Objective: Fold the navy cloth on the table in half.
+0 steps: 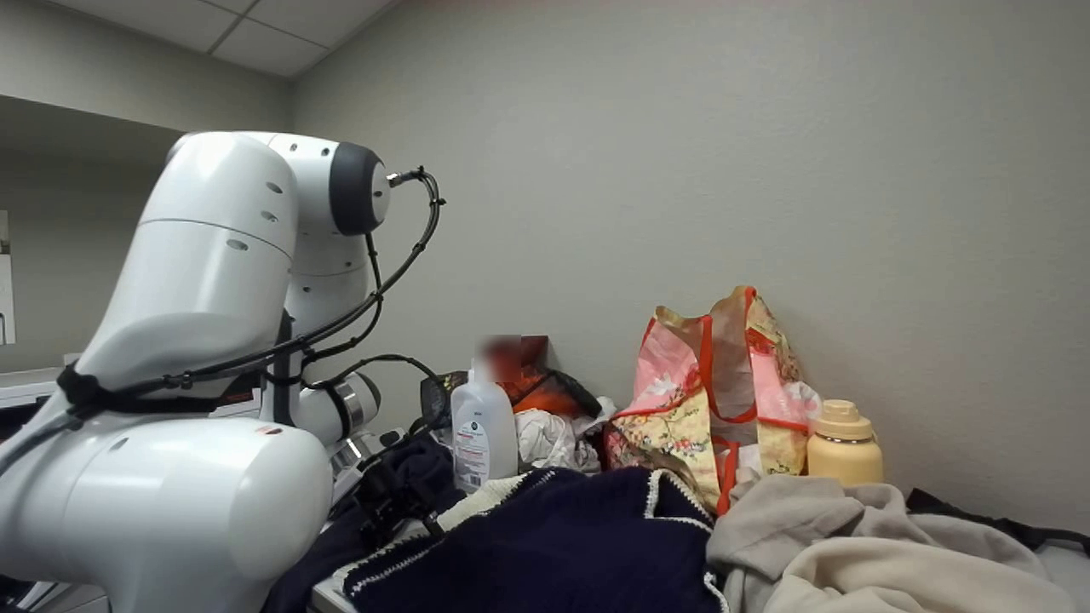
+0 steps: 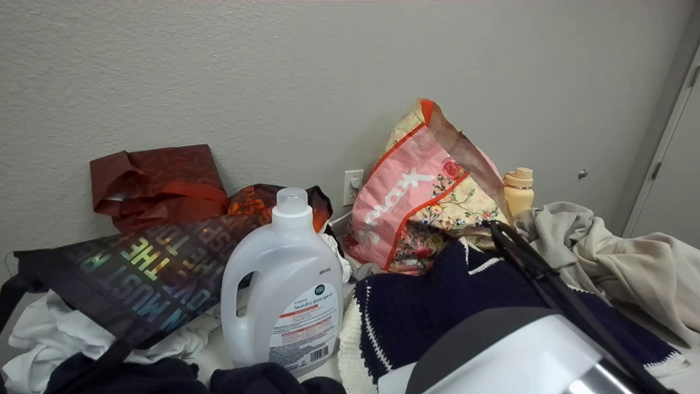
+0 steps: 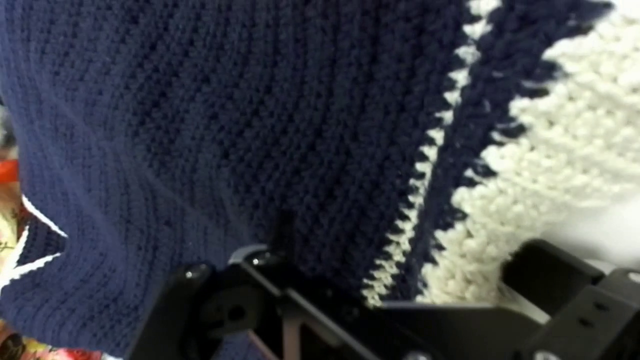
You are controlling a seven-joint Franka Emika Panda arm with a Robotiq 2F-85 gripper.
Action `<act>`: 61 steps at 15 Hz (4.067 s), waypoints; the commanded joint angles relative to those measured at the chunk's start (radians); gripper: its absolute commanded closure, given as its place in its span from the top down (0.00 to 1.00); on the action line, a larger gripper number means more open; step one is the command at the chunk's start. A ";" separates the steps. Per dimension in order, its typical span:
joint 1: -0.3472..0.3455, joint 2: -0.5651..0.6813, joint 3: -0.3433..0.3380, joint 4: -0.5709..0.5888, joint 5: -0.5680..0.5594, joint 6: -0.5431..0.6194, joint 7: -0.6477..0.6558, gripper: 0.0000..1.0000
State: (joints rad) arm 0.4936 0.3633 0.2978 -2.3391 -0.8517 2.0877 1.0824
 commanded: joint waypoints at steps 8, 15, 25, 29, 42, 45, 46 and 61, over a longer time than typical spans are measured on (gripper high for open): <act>-0.036 -0.041 -0.010 -0.075 -0.015 0.044 0.019 0.43; -0.049 -0.068 -0.003 -0.075 0.006 0.049 -0.017 0.00; -0.132 -0.118 -0.029 -0.002 0.054 0.034 -0.118 0.03; -0.155 -0.125 -0.050 0.006 0.067 0.041 -0.136 0.03; -0.318 -0.350 -0.138 -0.190 0.338 0.389 -0.439 0.03; -0.337 -0.427 -0.158 -0.200 0.455 0.393 -0.571 0.03; -0.344 -0.453 -0.164 -0.202 0.493 0.388 -0.613 0.03; -0.450 -0.590 -0.232 -0.218 0.727 0.344 -0.850 0.03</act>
State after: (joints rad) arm 0.0555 -0.2046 0.0755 -2.5541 -0.1684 2.4509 0.2755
